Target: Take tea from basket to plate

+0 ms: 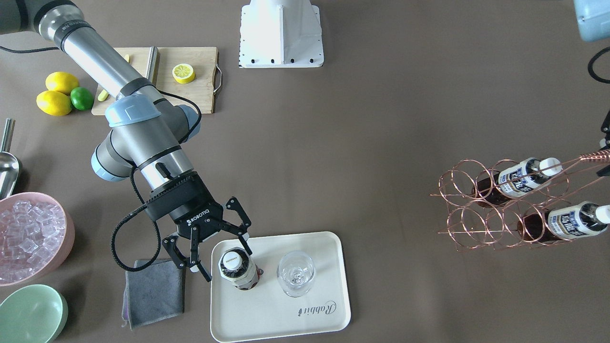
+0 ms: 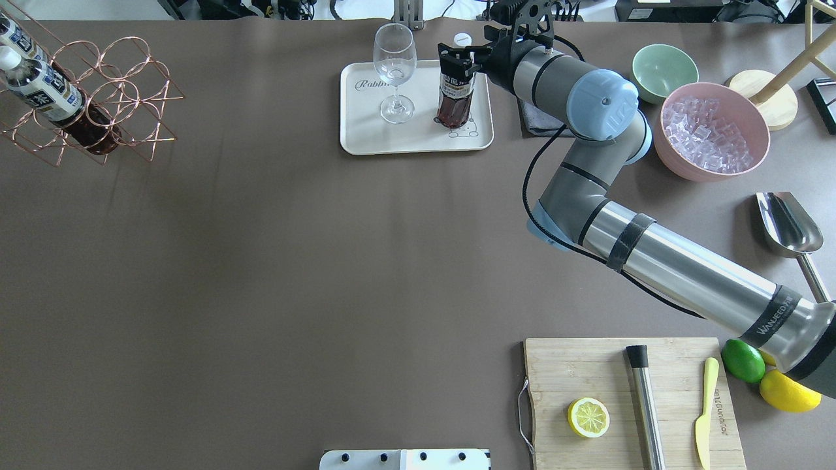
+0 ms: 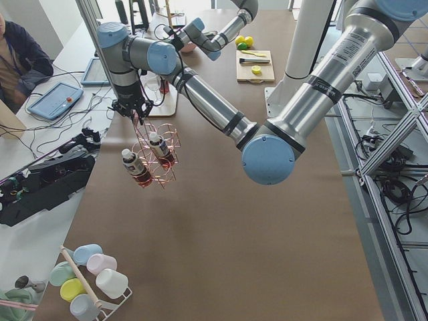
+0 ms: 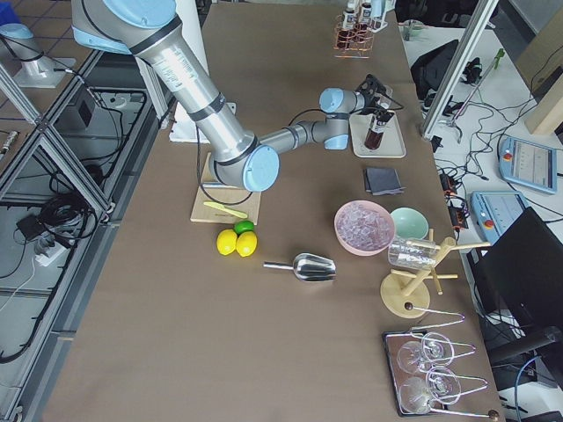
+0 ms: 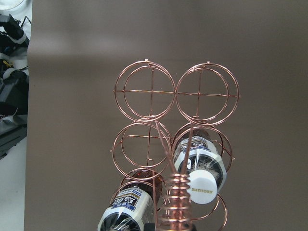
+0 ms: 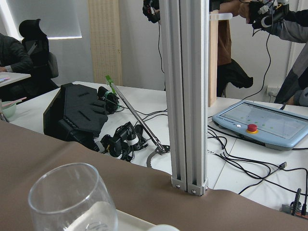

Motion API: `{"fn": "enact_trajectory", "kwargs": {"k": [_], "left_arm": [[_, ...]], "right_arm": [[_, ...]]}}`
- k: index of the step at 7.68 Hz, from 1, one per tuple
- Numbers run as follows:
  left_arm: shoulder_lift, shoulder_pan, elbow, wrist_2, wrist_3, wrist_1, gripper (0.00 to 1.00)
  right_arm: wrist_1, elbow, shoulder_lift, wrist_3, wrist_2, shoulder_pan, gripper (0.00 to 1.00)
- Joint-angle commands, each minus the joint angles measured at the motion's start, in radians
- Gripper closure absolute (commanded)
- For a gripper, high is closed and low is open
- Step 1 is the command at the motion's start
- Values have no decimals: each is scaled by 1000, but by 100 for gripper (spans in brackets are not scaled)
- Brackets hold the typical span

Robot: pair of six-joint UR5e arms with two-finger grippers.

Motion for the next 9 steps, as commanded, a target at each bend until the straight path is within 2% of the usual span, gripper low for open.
{"fn": "enact_trajectory", "kwargs": {"k": [1, 2, 3, 5, 6, 7, 8, 9], "left_arm": [[14, -46, 124, -1, 84, -11, 100], [13, -53, 182, 1, 86, -60, 100], [13, -57, 251, 1, 86, -141, 100], [14, -60, 302, 4, 86, -194, 100], [14, -58, 325, 5, 99, -214, 100], [14, -57, 357, 7, 106, -261, 100], [13, -52, 379, 7, 104, -289, 100], [13, -50, 381, 7, 103, -292, 100]], "right_arm": [[-50, 64, -12, 27, 9, -24, 0], [-193, 171, -23, 24, 39, -24, 0], [-362, 280, -28, 13, 116, 3, 0], [-499, 383, -40, -31, 191, 42, 0], [-559, 456, -93, -43, 251, 74, 0], [-629, 574, -197, -45, 312, 119, 0], [-683, 682, -323, -37, 319, 141, 0], [-783, 759, -404, -30, 317, 161, 0]]}}
